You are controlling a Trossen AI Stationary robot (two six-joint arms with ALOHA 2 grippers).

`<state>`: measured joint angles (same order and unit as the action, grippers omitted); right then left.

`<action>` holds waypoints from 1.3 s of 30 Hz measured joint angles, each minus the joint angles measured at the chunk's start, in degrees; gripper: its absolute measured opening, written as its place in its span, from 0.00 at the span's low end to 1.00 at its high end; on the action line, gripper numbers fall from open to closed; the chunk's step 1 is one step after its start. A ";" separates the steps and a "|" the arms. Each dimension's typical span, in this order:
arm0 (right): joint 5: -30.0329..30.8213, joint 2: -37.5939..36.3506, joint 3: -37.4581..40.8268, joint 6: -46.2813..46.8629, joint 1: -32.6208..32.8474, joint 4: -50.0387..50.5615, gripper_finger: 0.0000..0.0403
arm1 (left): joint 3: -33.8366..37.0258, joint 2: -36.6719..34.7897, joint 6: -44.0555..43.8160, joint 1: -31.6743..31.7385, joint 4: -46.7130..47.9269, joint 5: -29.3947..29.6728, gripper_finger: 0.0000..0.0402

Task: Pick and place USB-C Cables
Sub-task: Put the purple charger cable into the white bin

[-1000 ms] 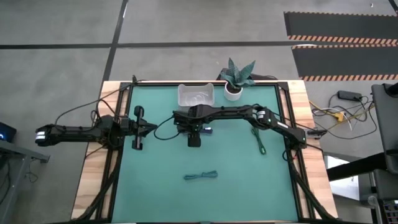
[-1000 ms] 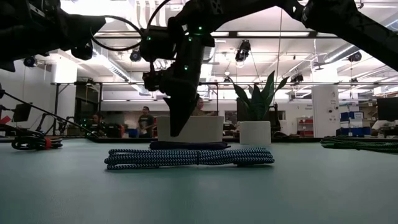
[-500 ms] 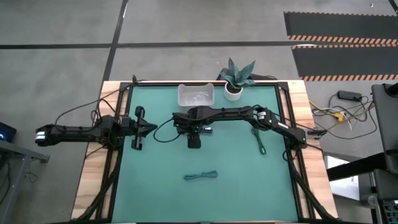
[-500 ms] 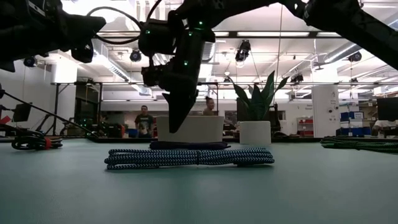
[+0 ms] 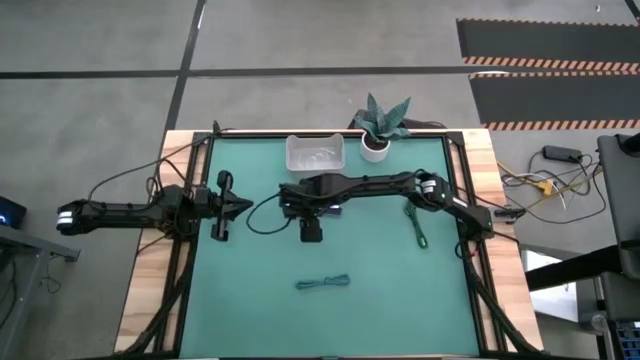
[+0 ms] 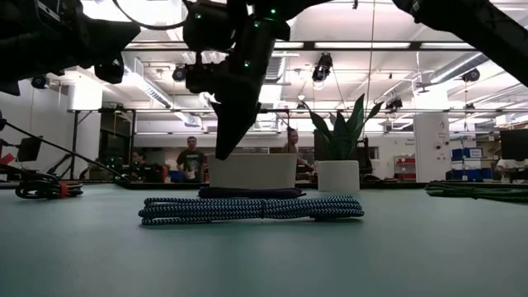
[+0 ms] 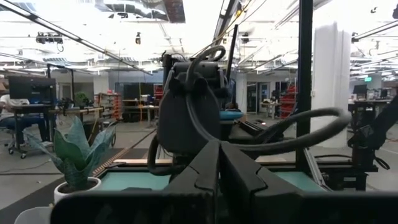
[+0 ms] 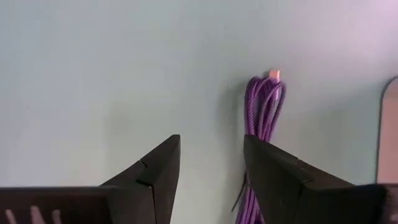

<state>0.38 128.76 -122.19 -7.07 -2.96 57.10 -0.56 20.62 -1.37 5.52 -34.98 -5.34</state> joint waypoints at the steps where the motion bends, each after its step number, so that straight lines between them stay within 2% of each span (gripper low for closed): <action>1: 0.40 -0.75 1.56 0.01 -0.01 -0.94 0.42 | 0.00 0.01 0.00 0.02 0.00 -0.01 0.00; 5: 6.53 -4.18 9.25 0.35 -0.02 -7.13 0.42 | 0.00 -0.02 0.17 0.02 -0.04 0.02 0.00; 11: 8.76 -5.84 17.35 0.15 -0.10 -13.34 0.42 | 0.00 0.02 0.19 0.02 -0.10 0.02 0.00; 25: 8.17 -5.95 21.14 0.01 -1.92 -14.23 0.40 | -0.04 0.36 0.22 0.02 -0.09 0.19 0.00; 32: 8.13 -5.95 22.95 -0.26 -2.19 -15.06 0.33 | -0.04 0.38 0.17 0.02 -0.09 0.21 0.00; 39: 5.23 -5.95 24.61 -0.37 -2.45 -18.01 0.21 | -0.04 0.34 0.15 0.02 -0.12 0.21 0.00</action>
<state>5.61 122.80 -97.58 -7.44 -5.41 39.09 -0.60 20.96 -1.21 5.54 -35.10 -5.13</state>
